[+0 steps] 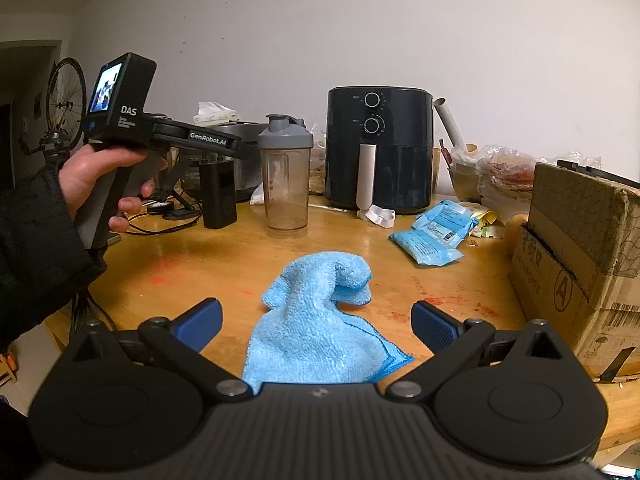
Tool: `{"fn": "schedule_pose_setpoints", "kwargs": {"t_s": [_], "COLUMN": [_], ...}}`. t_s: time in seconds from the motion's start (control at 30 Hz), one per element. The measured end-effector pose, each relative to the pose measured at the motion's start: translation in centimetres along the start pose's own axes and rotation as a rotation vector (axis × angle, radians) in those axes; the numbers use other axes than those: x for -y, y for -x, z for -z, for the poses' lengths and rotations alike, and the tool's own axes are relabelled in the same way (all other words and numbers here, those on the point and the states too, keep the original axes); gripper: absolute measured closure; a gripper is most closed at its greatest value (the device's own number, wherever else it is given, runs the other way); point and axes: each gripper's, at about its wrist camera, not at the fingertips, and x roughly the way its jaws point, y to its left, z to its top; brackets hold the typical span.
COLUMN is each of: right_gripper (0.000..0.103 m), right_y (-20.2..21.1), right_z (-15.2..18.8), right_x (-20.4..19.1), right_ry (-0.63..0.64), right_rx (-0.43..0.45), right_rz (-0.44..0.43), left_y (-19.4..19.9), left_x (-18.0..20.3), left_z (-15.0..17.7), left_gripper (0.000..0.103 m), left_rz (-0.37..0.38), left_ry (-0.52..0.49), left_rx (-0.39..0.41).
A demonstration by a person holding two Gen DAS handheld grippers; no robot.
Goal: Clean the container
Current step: 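Close the left tool on the grey lid and lift the shaker bottle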
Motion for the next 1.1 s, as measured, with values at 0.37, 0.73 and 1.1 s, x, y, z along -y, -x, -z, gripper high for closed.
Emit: {"fn": "schedule_pose_setpoints", "kwargs": {"t_s": [0.37, 0.73, 1.1], "right_gripper": [0.0, 0.0, 0.0], "right_y": [-0.5, -1.2, -1.8], "right_z": [0.0, -0.1, -0.3], "right_x": [-0.5, -0.5, -0.9], "right_ry": [0.014, -0.011, -0.027], "right_rx": [-0.033, -0.066, -0.097], "right_rz": [0.009, -0.001, -0.039], "left_y": [-1.5, -3.0, -5.1], "left_x": [-0.4, -0.7, -1.5], "left_z": [-0.2, -0.7, -0.7], "left_gripper": [0.0, 0.0, 0.0], "left_rz": [-0.002, 0.008, 0.021], "left_ry": [-0.003, 0.006, 0.034], "left_rx": [0.005, 0.034, 0.051]}}
